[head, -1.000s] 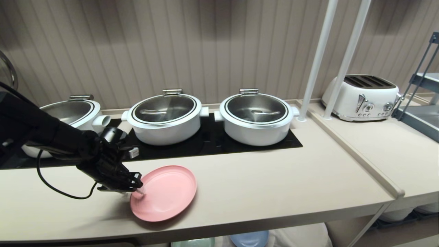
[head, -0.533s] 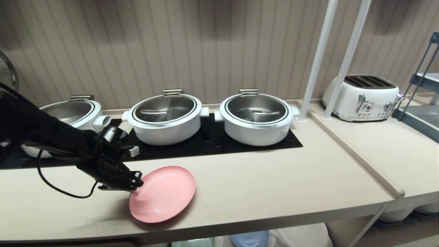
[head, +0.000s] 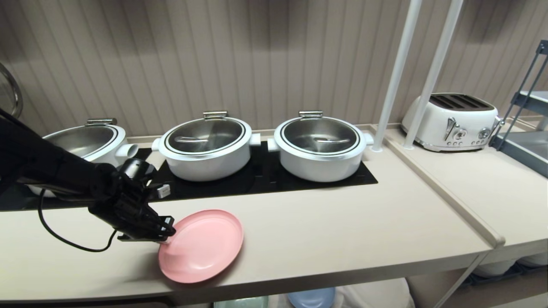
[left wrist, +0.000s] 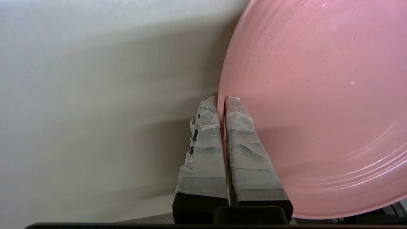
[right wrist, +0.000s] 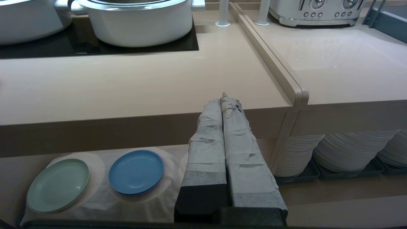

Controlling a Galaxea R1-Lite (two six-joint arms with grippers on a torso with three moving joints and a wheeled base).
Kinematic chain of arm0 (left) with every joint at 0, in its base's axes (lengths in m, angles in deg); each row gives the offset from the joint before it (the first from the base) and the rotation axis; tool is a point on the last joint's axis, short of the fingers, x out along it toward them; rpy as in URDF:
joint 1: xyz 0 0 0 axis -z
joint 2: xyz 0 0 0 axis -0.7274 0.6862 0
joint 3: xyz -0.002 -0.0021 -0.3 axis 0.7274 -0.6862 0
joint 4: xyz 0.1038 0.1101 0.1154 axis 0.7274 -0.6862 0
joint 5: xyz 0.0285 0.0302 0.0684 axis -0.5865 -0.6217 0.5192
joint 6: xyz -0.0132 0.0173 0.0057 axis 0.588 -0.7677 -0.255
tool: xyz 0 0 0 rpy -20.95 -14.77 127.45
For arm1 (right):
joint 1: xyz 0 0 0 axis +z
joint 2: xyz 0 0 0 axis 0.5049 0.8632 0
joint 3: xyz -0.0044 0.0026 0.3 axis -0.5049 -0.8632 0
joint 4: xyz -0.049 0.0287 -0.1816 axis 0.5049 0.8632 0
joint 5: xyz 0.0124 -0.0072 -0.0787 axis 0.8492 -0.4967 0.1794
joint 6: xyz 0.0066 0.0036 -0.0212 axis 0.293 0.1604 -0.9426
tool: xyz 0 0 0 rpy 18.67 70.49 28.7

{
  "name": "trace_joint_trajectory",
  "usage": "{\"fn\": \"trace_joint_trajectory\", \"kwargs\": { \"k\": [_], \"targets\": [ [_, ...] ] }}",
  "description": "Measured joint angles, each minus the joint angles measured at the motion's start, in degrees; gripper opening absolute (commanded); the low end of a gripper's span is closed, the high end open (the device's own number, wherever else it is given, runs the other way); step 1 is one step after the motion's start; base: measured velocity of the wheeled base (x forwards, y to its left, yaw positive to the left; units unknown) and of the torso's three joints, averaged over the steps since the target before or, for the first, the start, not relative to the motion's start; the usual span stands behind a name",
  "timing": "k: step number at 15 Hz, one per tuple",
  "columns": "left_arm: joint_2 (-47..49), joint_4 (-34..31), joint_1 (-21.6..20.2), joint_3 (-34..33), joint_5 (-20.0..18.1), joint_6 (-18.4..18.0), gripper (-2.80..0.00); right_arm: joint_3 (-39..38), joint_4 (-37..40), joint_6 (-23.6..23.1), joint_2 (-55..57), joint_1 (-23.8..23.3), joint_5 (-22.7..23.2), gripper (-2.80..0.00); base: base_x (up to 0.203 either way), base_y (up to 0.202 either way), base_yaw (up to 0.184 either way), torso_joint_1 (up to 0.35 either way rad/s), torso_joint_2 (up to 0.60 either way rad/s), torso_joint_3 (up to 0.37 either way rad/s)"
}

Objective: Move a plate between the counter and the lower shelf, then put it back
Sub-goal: Pick up the plate

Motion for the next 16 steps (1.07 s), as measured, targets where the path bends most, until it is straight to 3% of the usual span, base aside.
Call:
{"fn": "trace_joint_trajectory", "kwargs": {
  "k": [16],
  "targets": [
    [-22.1, -0.2, -1.1, -22.1, -3.8, 14.0, -2.80, 0.0, 0.0, 0.0, 0.0, 0.0, 0.0, -2.80, 0.000, 0.000, 0.000, 0.000, 0.00, 0.000]
  ]
}}
